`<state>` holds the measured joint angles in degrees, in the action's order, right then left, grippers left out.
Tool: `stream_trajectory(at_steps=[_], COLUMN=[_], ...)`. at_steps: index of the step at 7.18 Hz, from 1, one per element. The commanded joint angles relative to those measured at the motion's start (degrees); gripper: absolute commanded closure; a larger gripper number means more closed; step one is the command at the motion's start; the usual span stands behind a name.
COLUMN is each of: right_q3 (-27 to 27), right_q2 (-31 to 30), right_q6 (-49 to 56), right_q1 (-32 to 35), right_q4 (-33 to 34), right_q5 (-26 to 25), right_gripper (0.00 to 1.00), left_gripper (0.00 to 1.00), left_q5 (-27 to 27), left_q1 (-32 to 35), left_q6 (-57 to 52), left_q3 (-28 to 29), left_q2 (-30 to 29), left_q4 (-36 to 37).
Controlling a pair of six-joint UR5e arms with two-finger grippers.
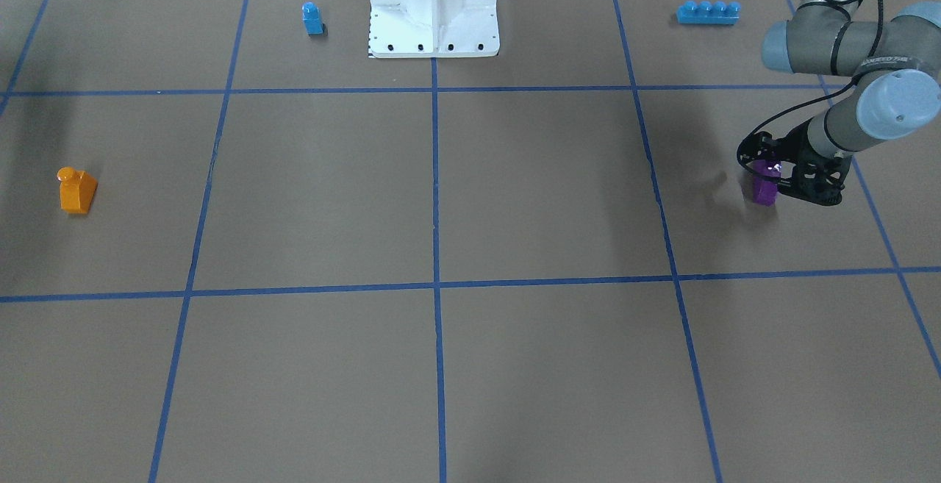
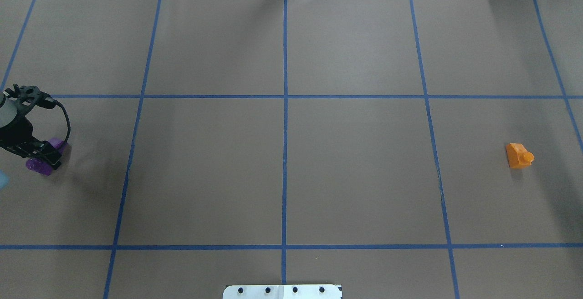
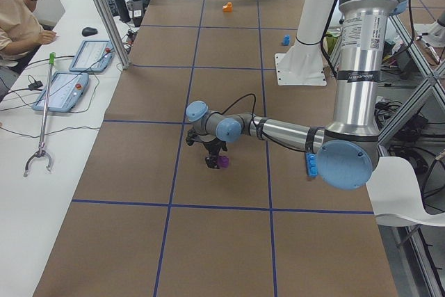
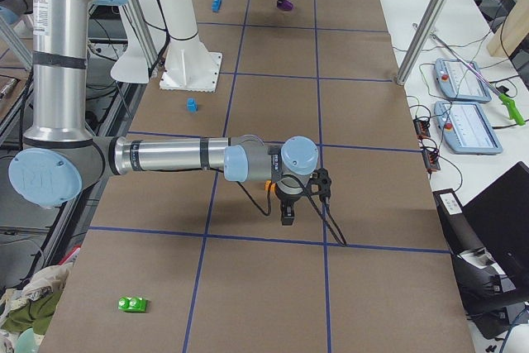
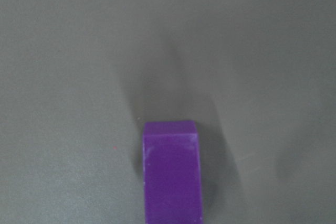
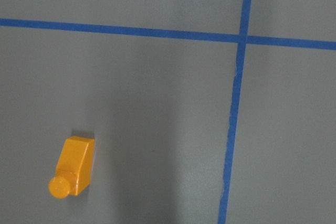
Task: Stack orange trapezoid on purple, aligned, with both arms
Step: 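Lower the left gripper onto the purple trapezoid block and grasp it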
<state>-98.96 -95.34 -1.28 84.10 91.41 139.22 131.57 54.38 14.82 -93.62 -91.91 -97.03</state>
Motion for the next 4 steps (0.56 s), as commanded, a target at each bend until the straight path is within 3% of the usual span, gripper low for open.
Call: stream_trajectory(at_steps=[1,4], right_q3=[0.0,0.0], right_q2=[0.0,0.0], right_q6=[0.0,-0.1], right_q1=[-0.2,-0.3], right_q4=[0.0,0.0], right_q5=[0.0,0.0], right_gripper=[0.0,0.0], left_gripper=[0.17,1.0], left_q5=[0.0,0.3], left_q1=[-0.6,-0.6], left_q6=[0.1,0.6], left_q3=[0.2,0.1], left_q2=[0.1,-0.1], left_q4=[0.0,0.3])
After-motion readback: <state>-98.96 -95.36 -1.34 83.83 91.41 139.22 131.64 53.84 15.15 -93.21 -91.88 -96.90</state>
